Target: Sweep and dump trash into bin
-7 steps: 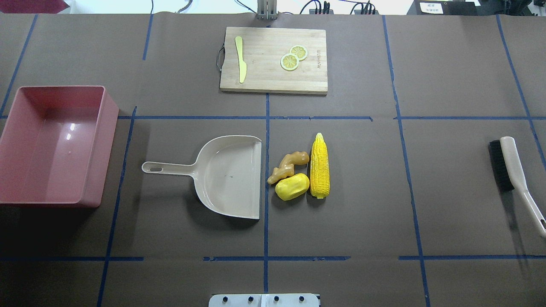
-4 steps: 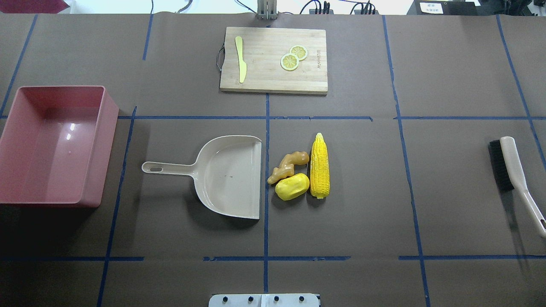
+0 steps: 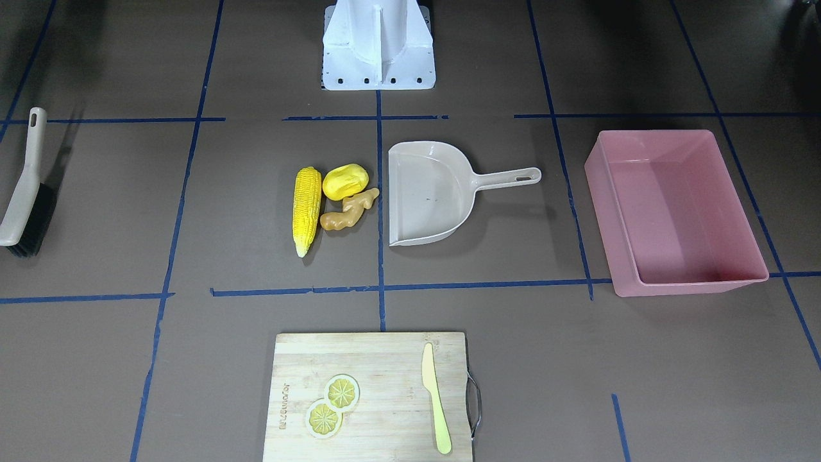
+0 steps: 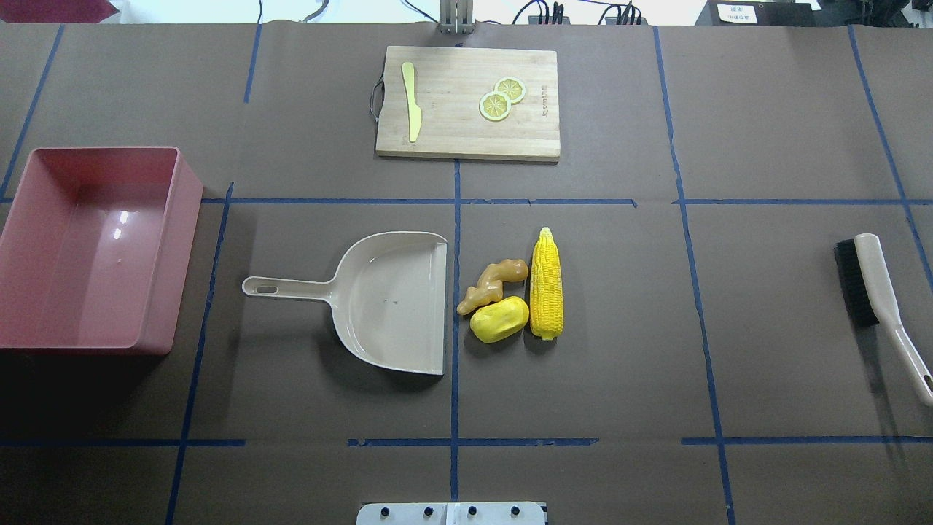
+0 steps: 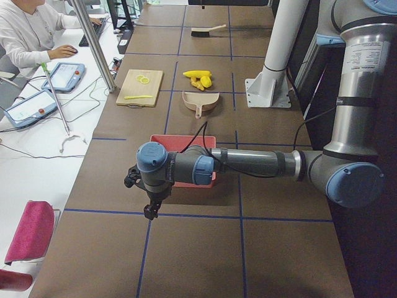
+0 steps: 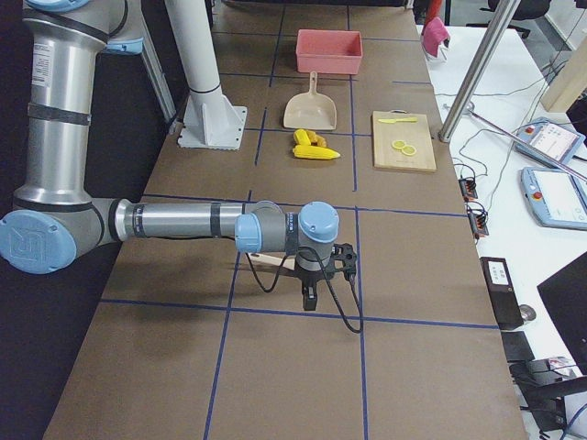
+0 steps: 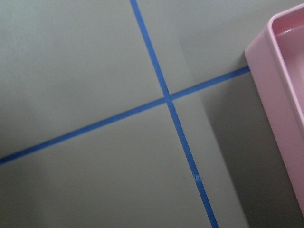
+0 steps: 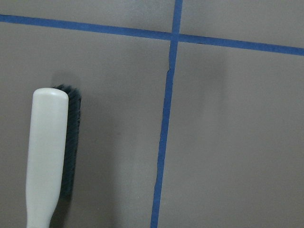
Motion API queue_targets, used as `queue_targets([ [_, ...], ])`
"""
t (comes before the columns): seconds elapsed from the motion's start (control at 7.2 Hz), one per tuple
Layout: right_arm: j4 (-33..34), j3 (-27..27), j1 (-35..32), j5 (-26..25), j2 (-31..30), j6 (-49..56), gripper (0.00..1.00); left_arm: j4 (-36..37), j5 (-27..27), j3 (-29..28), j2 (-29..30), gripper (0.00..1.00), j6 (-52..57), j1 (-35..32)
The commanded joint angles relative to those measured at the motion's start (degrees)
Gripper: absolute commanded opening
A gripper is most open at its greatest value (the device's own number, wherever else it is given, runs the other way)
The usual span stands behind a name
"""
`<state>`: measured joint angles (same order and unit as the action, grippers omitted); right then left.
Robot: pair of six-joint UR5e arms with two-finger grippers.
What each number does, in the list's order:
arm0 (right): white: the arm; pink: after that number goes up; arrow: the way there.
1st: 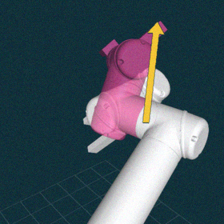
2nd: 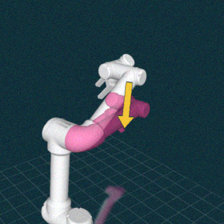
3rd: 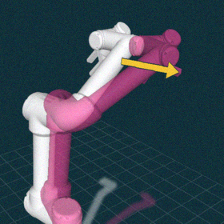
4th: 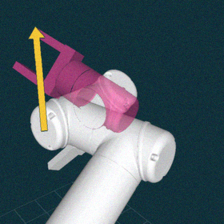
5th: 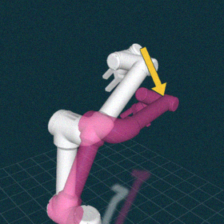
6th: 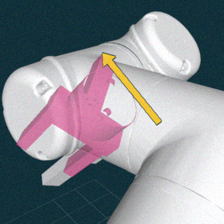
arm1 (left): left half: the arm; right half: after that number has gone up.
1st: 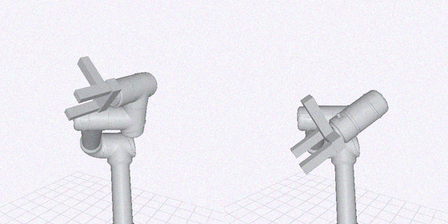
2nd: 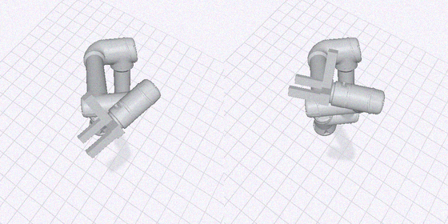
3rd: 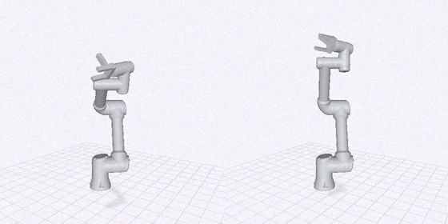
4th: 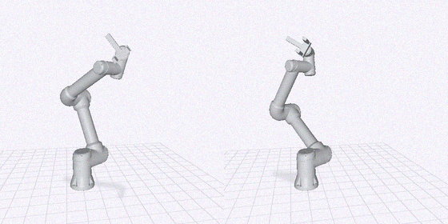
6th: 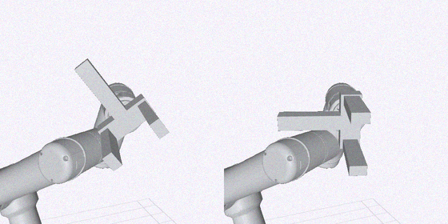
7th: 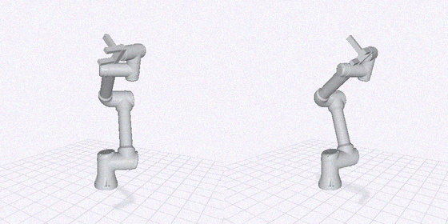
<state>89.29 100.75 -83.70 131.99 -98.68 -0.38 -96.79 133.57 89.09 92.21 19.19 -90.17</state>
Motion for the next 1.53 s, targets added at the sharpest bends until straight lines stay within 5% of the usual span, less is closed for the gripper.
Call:
queue_targets([
  [0.0, -0.3, 0.1, -0.1, 0.2, 0.6, 0.4, 1.00, -3.9, 0.2, -2.7, 0.3, 1.00, -0.1, 0.2],
  [0.28, -3.6, 0.3, 0.1, 2.0, 0.3, -0.1, 1.00, -4.0, 0.2, -2.5, 0.9, 1.00, -0.1, 0.3],
  [0.56, -7.8, 2.5, 3.9, 4.2, -0.5, -11.8, 1.00, -4.0, 0.4, -2.3, 0.9, 1.00, -0.2, 0.3],
  [0.97, -34.0, 2.6, 20.8, -3.9, -7.4, -41.5, 1.00, -4.0, 0.4, -1.6, 1.0, 1.00, -0.2, 0.3],
  [1.39, -40.2, 2.1, 25.4, -5.4, -13.2, -42.5, 0.99, -4.0, 0.4, -1.4, 1.0, 1.00, -0.2, 0.3],
])
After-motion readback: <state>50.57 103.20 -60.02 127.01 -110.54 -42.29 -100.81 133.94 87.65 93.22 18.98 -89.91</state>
